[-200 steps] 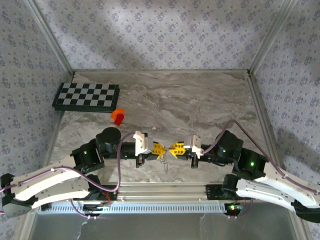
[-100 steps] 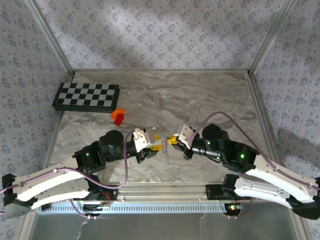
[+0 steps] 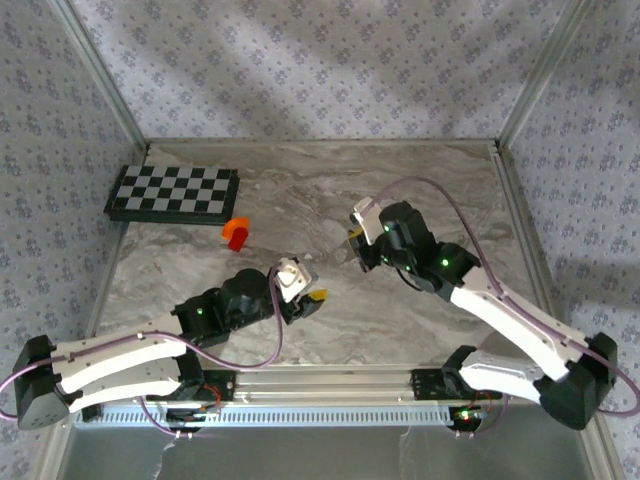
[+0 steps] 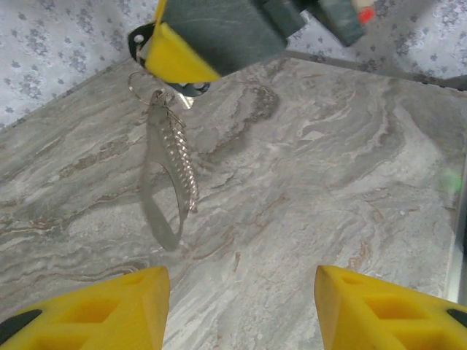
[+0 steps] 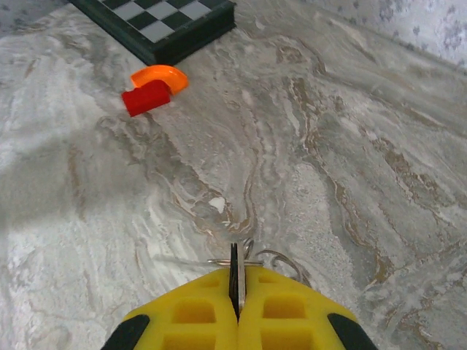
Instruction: Put the keys on the keyring
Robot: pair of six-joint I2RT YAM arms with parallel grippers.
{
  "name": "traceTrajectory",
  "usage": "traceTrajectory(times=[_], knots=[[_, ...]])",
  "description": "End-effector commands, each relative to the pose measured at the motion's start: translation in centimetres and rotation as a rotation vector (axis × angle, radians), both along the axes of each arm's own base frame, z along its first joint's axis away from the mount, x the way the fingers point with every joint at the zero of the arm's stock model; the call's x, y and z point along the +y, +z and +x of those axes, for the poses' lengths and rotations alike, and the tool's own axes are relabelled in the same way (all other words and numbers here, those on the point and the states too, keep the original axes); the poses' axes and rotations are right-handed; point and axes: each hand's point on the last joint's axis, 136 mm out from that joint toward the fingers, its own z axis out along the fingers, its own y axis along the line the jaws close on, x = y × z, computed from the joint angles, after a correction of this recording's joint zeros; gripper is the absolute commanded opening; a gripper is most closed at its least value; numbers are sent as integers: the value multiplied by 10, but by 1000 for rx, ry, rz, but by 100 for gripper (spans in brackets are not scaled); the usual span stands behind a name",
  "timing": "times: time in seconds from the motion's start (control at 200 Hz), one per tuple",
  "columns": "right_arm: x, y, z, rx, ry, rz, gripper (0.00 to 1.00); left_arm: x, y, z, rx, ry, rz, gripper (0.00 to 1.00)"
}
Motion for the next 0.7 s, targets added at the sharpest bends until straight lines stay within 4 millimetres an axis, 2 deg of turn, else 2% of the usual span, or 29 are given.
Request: traceTrajectory(times=[0.0, 0.145, 0.22, 0.26, 0.275, 0.33, 0.405, 0.585, 0.695], knots=[[12, 19, 23, 6, -27, 74, 0, 5, 14, 8, -30, 48, -65, 55], [18, 13, 60, 14, -70, 103, 0, 12, 14, 11, -31, 57, -62, 58], [21, 12, 80, 7, -87, 117, 0, 14, 13, 13, -22, 65, -67, 63], [23, 3, 88, 24, -96, 112, 0, 15, 12, 15, -10, 77, -76, 65], [26, 13, 93, 6, -96, 129, 0, 15, 12, 16, -6, 81, -83, 65], [31, 12, 103, 11, -97, 151, 0, 15, 10, 18, 10, 93, -98, 68], [36, 9, 118, 15, -103, 176, 0, 14, 6, 20, 21, 104, -103, 83], [48, -6, 141, 51, -94, 174, 0, 15, 5, 23, 25, 125, -105, 98], [53, -20, 142, 78, -87, 173, 0, 15, 3, 24, 24, 128, -109, 99]])
